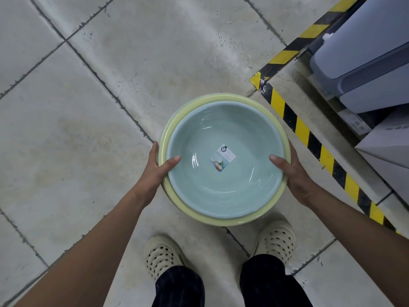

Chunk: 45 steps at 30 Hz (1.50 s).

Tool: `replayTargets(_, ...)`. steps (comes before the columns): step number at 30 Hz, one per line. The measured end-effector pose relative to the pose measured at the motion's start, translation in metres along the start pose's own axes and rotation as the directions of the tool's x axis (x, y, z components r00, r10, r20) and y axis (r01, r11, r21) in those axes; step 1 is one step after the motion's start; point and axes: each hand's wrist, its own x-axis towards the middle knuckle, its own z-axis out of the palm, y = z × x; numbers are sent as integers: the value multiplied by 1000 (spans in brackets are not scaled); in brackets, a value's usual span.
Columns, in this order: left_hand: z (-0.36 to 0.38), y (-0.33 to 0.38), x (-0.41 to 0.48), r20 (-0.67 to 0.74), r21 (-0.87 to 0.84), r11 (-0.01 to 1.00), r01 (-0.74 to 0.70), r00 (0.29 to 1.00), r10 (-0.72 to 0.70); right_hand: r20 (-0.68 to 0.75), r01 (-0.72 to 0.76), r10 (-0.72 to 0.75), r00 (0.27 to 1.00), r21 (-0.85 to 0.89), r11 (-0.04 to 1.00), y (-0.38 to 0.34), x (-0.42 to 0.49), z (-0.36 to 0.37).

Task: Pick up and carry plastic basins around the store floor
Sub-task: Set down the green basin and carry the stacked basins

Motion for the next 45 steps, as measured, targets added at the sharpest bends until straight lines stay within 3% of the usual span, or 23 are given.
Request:
replayTargets(4, 4, 1, -3, -50, 39, 999, -24, 998, 26, -58, 70, -72, 996, -35, 997, -1, -3, 7)
replayTargets(10, 14, 11, -27, -8, 73, 994, -85, 996, 86, -74, 80, -83, 994, -53, 995, -8, -8, 9)
replayTargets(21, -6, 72, -150, -193, -97, 990, -106, 977, 85, 8, 95, -95, 995, -110, 989, -107, -100, 40)
replayTargets(32, -101, 170, -344, -426, -271, 950, -157, 904, 28, 247, 210, -142, 959, -272, 939, -287, -225, 176)
replayTargets(45, -239, 210, -606, -640, -454, 835, -310, 766, -63, 493, 304, -83, 866, -386, 871, -407, -426, 380)
